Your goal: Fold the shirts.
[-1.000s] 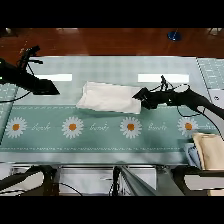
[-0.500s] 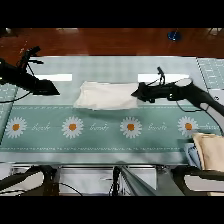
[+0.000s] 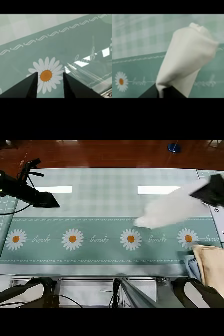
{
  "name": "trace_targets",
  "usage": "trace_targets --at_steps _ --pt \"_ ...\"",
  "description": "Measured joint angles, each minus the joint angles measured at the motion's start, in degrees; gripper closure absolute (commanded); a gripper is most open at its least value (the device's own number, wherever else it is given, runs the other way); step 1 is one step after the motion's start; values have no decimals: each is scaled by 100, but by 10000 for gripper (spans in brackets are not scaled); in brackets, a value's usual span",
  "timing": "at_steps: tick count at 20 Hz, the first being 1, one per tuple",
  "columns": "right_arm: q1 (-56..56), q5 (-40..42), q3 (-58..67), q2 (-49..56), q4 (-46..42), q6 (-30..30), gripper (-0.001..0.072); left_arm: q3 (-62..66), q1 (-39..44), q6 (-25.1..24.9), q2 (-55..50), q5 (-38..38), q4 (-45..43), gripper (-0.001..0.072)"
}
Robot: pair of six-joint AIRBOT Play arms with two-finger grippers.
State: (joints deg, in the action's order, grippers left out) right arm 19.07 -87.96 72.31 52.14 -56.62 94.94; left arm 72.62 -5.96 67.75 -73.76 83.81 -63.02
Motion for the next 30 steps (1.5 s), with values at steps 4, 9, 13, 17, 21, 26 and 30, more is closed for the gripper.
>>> trace_targets --at_steps 4,9,13,17,21,26,30 --pt "1309 -1196 234 -658 -881 345 694 0 0 -11 0 0 0 313" --pt "2400 -1641 289 -946 -2085 586 694 0 0 -74 0 0 0 313" --pt "2903 -1714 15 -994 -3095 538 694 0 0 -122 -4 -22 0 312" --pt "3532 -1779 -678 -1012 -4118 20 694 0 0 -157 -4 -66 0 312" --pt "4426 -1770 -1462 -1012 -4988 -461 694 0 0 -166 -4 -85 0 313" --pt "5362 -1550 -2284 -1012 -5639 -804 694 0 0 -164 -4 24 0 312" --pt "5600 -1211 -2771 -990 -6365 -907 693 0 0 -160 -4 166 -2 313"
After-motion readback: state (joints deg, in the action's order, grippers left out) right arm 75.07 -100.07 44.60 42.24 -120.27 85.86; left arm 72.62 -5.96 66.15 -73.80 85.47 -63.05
